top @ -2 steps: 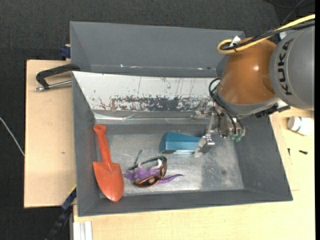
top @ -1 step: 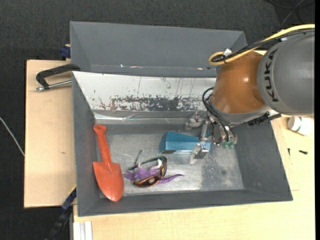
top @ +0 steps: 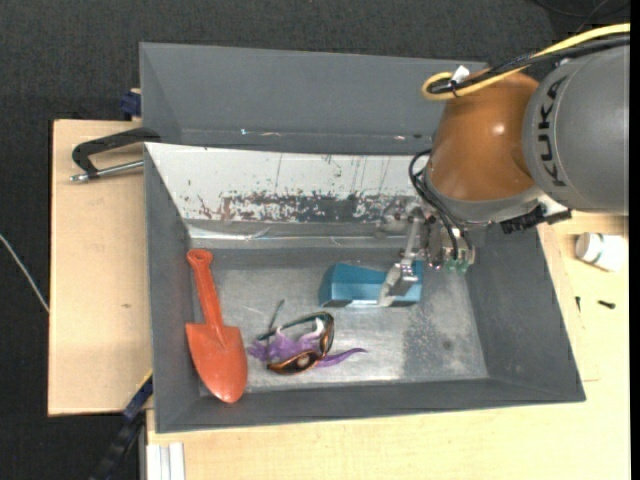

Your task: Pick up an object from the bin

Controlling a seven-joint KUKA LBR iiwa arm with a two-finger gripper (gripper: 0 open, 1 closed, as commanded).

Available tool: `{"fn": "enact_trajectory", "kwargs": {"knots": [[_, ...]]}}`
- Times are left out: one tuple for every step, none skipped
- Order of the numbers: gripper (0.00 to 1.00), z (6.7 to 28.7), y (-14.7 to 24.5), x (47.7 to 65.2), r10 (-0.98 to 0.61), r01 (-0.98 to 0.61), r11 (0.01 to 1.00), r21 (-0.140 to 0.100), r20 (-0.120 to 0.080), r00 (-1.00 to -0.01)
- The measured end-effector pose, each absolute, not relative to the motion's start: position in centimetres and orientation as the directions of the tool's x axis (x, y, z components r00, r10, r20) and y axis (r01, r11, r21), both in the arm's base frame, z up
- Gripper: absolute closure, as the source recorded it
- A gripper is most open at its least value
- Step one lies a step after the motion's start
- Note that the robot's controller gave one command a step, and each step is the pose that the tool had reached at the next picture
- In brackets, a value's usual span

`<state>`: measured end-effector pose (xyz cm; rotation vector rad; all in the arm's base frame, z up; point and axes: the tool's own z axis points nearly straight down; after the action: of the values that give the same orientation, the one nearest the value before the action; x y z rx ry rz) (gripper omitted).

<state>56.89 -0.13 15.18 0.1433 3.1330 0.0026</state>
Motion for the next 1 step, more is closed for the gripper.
{"fn": "enact_trajectory", "kwargs": {"knots": [[0.00, 9.01, -0.24, 56.04, 0.217, 0.217, 0.976, 0.003, -0.005, -0.976]]}}
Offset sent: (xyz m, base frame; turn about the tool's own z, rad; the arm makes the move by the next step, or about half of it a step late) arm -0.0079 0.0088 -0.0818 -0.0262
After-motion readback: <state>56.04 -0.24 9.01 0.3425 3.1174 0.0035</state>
